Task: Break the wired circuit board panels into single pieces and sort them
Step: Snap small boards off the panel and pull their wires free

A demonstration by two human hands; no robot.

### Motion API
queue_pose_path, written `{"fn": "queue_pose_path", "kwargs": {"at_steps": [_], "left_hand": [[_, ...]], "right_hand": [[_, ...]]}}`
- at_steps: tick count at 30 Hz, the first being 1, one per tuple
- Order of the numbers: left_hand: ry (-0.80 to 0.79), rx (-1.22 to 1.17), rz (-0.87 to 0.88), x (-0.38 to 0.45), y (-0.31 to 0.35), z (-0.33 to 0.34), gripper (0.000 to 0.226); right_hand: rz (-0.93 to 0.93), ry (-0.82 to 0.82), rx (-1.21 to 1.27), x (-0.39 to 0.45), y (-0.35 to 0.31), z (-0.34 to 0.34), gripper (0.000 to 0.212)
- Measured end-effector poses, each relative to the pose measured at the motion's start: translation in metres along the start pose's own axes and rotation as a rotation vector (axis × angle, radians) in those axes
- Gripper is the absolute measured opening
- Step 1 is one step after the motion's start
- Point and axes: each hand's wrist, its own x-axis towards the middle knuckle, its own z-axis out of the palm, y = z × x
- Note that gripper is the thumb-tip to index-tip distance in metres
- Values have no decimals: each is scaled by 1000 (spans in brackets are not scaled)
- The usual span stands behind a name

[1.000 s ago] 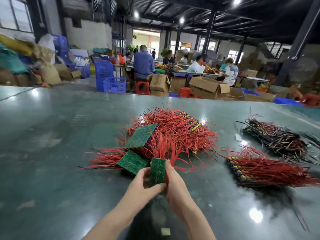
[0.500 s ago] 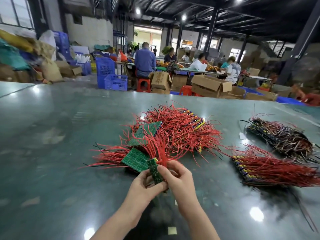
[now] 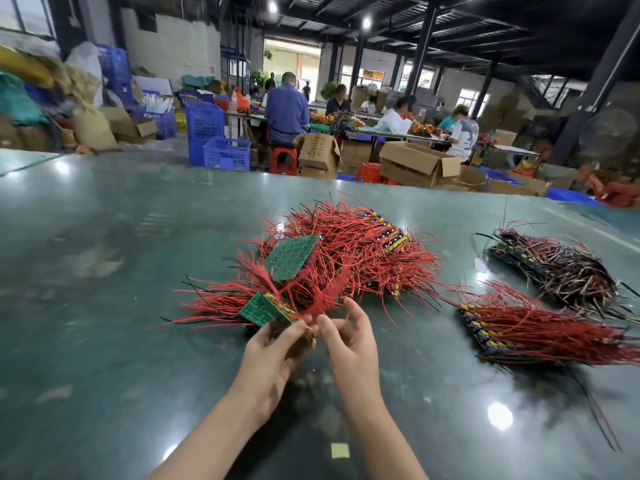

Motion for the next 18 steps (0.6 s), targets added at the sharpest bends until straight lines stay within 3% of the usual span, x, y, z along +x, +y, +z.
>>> {"fn": "queue_pose_path", "kwargs": {"at_steps": [2,6,8,11,13,15,16,18], "left_hand": [[-39,-78,-68,2,7,-4,33],[-91,-46,-126,0,6,-3,28],[-113,-47,-114,-1,5,-1,37],[-142,-99,-107,-1,4,-2,60],[-30,32,-17,1,0,-3,60],[148,351,246,5,-1,-5,49],[181,469,363,6,0,-8,47],[138,576,427,7,5,-13,46]], "right_hand": [[-37,-75,-96,0,0,-2,49],[-360,-185,-504,-4,2,0,29],[-406,-140,-569,-4,3,1,24],[-344,28,-466,2,-1,-1,17],[-236,114,-351,9,-6,-8,16],[-132,131,-283,15,-8,-17,34],[-102,115,-245,16,-8,-21,40],[-64,53,-180,18,-9,-25,37]]}}
